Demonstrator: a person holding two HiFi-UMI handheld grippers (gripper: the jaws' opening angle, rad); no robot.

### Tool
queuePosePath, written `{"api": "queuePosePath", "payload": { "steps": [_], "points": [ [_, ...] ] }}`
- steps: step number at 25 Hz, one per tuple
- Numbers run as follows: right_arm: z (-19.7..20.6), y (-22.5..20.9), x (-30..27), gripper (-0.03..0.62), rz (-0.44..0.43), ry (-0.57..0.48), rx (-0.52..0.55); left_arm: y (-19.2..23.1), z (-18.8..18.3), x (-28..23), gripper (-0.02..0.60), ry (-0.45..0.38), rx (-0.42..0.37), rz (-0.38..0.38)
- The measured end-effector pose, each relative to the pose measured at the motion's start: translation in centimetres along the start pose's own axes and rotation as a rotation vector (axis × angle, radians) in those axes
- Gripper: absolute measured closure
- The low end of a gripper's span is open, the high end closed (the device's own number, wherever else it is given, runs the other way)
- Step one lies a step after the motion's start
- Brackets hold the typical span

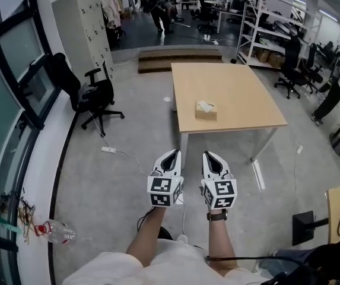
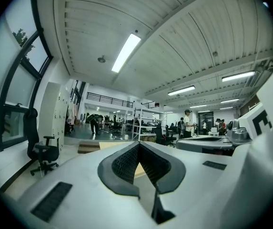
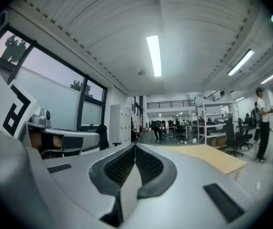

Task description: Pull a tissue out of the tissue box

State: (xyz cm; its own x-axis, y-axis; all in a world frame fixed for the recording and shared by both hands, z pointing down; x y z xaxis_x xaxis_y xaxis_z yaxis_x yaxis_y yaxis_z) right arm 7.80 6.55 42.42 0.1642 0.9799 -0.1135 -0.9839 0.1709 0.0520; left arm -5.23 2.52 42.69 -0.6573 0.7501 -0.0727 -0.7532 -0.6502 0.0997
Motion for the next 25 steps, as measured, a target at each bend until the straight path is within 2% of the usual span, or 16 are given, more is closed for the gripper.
{"api": "queuePosePath", "payload": {
  "steps": [5,11,14,17,20,23,25],
  "points": [
    [0.9,-4.2,-4.6,0.591,0.031,0.006,-0.063,1.7,0.0,-6.2,0.581,0.015,0.009,0.035],
    [2.6,-9.8,-12.2,0.591,0.082,0.034,-0.079,4.5,1.1,-15.7,0.581,0.019,-0.013,0.083],
    [0.8,-11.7,-18.2,0.591,0.066,0.03,-0.069,7.9,-1.3,-21.6,0.581,-0.018,-0.014,0.099],
    [-2.8,-13.5,-23.4,0.591,0.034,0.009,-0.034,10.6,-5.2,-27.2,0.581,-0.063,-0.011,0.122],
    [-4.8,-15.0,-27.4,0.591,0.048,-0.009,-0.022,13.0,-7.1,-31.1,0.581,-0.082,-0.026,0.157],
    [-4.0,-15.9,-31.1,0.591,0.062,0.014,-0.025,15.6,-6.0,-34.4,0.581,-0.062,-0.006,0.171],
    [-2.5,-16.4,-33.0,0.591,0.068,0.057,-0.036,17.1,-4.1,-36.5,0.581,-0.012,0.026,0.167]
  ]
}}
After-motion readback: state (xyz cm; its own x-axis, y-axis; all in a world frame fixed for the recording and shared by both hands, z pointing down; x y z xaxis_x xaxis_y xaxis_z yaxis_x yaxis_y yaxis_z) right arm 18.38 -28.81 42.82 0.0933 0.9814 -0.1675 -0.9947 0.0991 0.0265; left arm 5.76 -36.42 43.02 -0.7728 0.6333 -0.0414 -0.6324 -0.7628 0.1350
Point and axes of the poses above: the fingertips, and each gripper's own axes: x backward along the fingers, y to its left, z out of its underside, the point moved 5 cm from there along x, backward along the fingers, and after that the axes turned 3 degrees about y, right-handed, at the moved point
